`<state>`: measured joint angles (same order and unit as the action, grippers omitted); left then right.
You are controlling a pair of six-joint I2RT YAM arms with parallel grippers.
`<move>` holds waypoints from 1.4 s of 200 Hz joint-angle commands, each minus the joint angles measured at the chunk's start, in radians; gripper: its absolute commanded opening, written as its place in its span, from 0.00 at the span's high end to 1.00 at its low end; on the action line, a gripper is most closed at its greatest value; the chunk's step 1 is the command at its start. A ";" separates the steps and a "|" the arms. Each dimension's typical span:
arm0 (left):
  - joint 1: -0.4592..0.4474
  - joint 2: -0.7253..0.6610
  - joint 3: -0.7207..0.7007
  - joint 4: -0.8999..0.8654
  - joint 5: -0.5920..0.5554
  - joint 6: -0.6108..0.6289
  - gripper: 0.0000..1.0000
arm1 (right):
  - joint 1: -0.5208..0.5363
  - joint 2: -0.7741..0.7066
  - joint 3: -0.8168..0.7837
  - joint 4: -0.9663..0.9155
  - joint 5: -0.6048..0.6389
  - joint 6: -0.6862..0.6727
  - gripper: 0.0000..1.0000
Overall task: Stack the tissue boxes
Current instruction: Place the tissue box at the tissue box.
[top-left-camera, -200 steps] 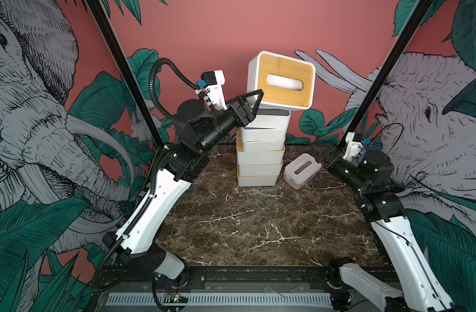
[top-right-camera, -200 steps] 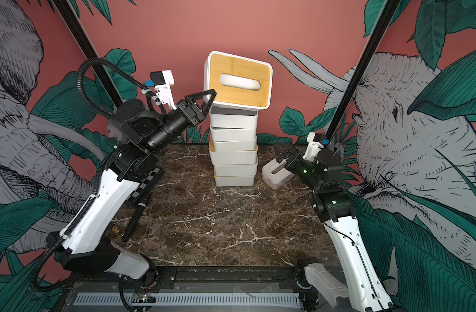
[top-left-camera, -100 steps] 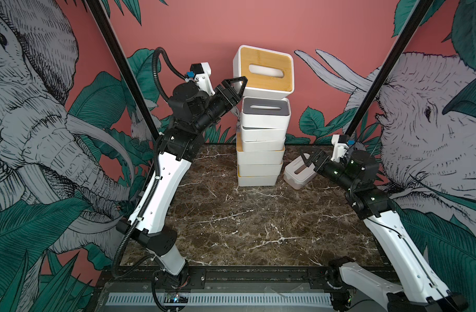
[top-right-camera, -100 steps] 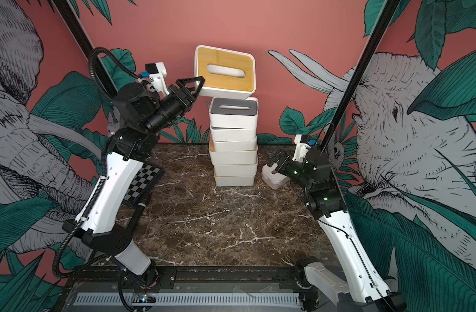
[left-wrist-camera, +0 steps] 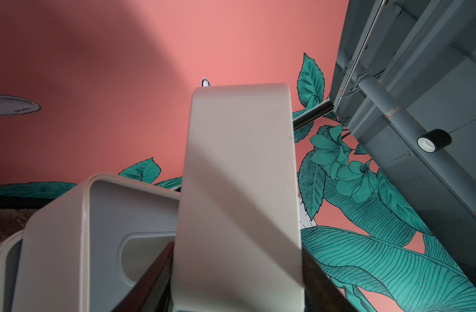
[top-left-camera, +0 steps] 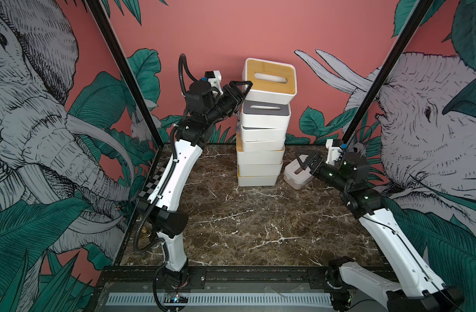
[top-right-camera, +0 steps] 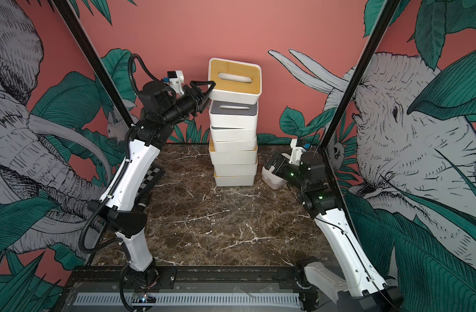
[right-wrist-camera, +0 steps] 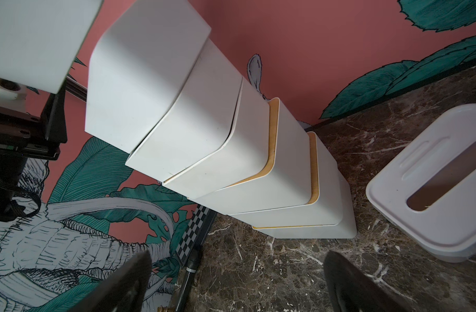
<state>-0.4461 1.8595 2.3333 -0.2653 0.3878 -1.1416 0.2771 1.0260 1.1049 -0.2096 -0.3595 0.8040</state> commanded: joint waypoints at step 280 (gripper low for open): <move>0.034 -0.083 0.045 -0.106 0.094 -0.071 0.53 | 0.008 0.025 -0.033 0.034 0.003 0.070 0.01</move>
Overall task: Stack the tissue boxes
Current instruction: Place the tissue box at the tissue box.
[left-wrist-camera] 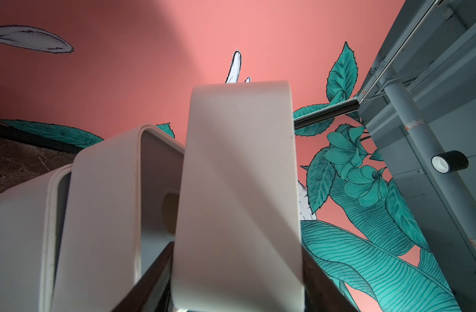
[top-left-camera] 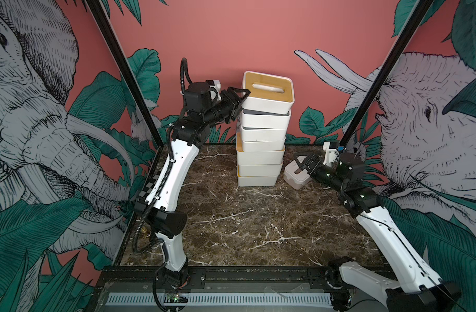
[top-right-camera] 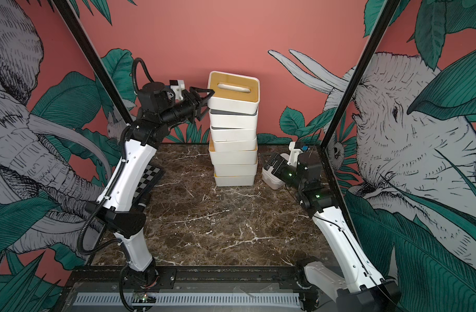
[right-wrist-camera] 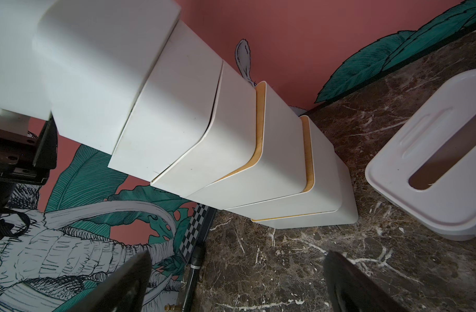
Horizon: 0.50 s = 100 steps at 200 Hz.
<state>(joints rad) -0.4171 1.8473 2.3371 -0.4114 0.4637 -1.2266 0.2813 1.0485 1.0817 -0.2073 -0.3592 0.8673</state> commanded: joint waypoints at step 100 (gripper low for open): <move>0.005 -0.064 0.054 0.029 0.016 0.029 0.40 | 0.005 0.021 0.067 0.020 0.047 -0.036 0.01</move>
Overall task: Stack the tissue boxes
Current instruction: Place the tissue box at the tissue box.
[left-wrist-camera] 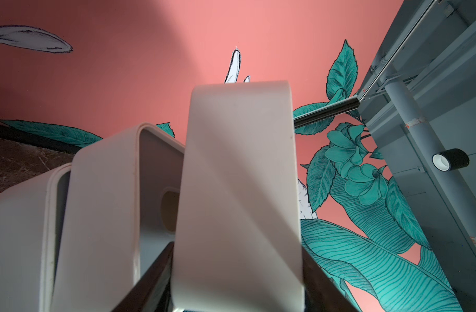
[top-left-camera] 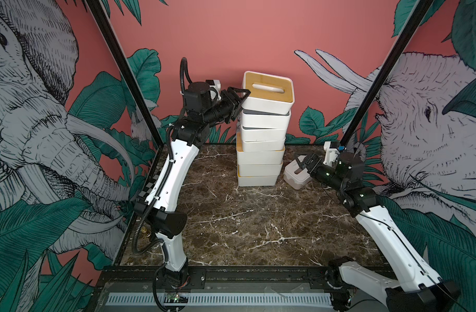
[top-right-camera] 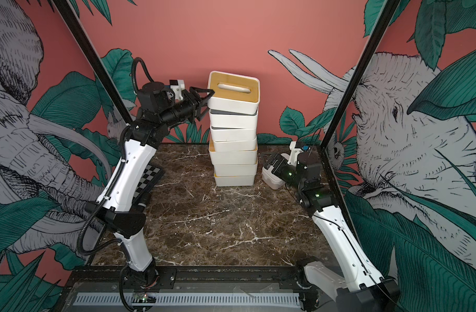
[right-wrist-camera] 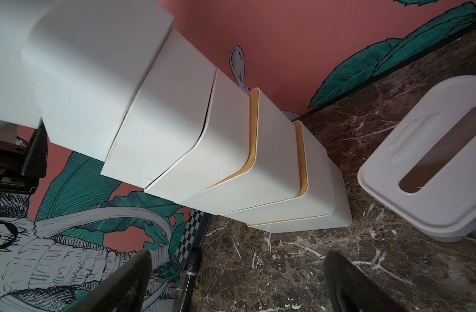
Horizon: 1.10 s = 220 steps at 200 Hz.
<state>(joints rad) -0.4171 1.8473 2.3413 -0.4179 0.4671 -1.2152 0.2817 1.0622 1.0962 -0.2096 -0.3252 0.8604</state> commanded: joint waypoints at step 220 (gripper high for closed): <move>0.030 -0.052 0.033 0.014 0.007 0.029 0.02 | 0.014 0.283 0.564 0.225 -0.050 -0.044 0.01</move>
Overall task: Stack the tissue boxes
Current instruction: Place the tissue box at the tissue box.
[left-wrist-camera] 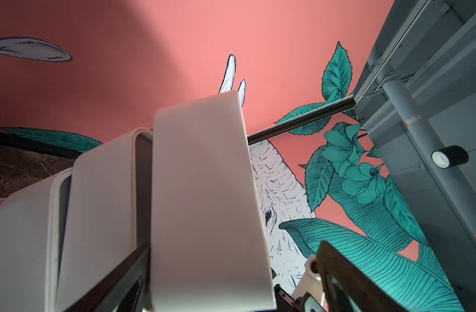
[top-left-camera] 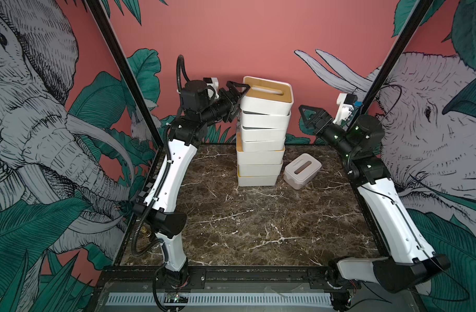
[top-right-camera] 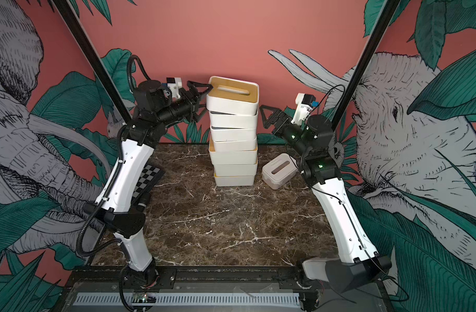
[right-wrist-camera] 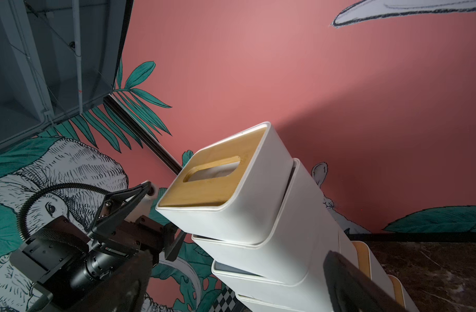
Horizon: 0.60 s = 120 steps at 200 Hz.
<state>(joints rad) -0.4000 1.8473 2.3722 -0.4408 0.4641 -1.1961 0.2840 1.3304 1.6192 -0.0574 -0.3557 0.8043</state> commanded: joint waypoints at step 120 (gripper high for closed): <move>0.046 -0.070 0.019 -0.110 -0.018 0.162 0.00 | 0.027 0.086 0.104 0.077 -0.025 0.019 0.01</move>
<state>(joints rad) -0.3611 1.8450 2.3722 -0.4969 0.4633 -1.1118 0.3031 1.4078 1.6878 -0.0338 -0.3603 0.8207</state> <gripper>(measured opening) 0.995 0.992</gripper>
